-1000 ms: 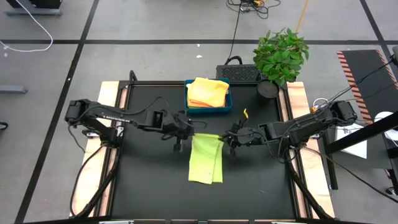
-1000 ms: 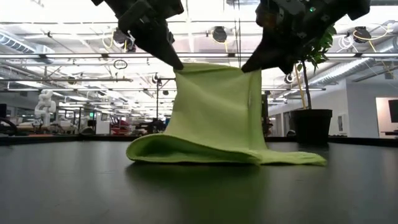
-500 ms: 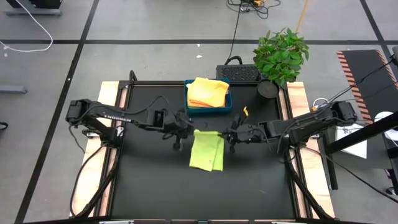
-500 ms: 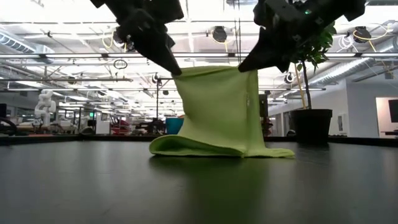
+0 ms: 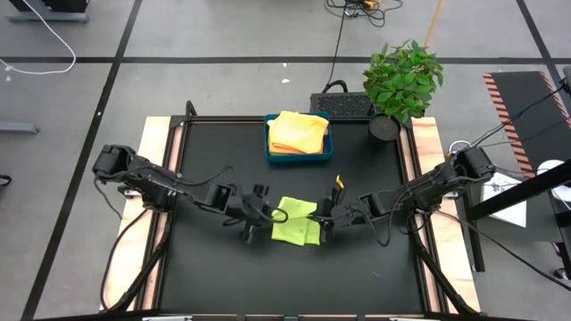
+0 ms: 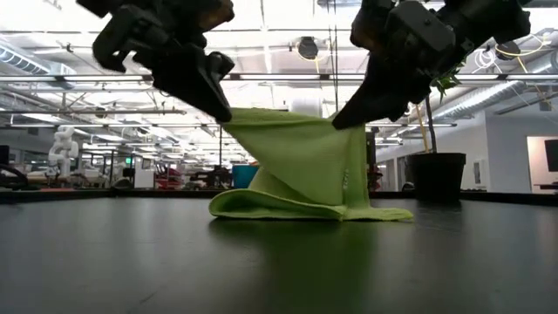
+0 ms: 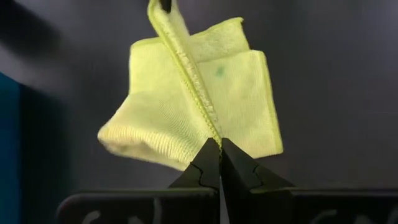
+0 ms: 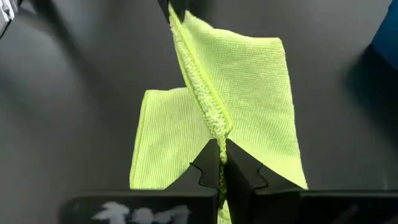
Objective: Fold microfiber towels
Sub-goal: Fold the green microfiber towel
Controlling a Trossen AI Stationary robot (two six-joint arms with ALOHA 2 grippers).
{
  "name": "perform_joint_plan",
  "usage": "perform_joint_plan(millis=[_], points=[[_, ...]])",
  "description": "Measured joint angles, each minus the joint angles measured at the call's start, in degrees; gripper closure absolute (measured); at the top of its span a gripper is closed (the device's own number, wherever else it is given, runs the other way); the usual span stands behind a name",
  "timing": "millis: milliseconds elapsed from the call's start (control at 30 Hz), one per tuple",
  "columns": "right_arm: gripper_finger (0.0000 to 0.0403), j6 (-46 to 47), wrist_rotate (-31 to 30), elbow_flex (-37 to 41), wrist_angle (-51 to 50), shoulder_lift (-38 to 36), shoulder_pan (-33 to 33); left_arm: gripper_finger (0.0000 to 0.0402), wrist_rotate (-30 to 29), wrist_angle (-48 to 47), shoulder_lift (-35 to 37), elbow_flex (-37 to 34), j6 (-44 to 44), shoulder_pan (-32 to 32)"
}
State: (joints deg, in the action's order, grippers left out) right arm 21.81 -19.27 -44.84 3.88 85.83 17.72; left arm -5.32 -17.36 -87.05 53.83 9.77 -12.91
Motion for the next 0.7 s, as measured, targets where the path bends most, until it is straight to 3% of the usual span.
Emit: perform_joint_plan(millis=[167,467,700], points=[[0.0403,-2.4,-0.2,0.0,-0.3,-0.5,-1.7,0.0401,-0.9,4.7,0.0,-2.3,-0.9,-0.5],[0.0403,-10.9,-3.1,0.0,-6.0,-9.6,-9.8,0.04,-13.2,6.0,0.5,0.0,0.4,4.3],[0.0403,-14.8,-3.5,0.0,-9.6,-13.3,-15.5,0.04,-6.0,7.4,0.0,0.2,-0.9,11.7]])
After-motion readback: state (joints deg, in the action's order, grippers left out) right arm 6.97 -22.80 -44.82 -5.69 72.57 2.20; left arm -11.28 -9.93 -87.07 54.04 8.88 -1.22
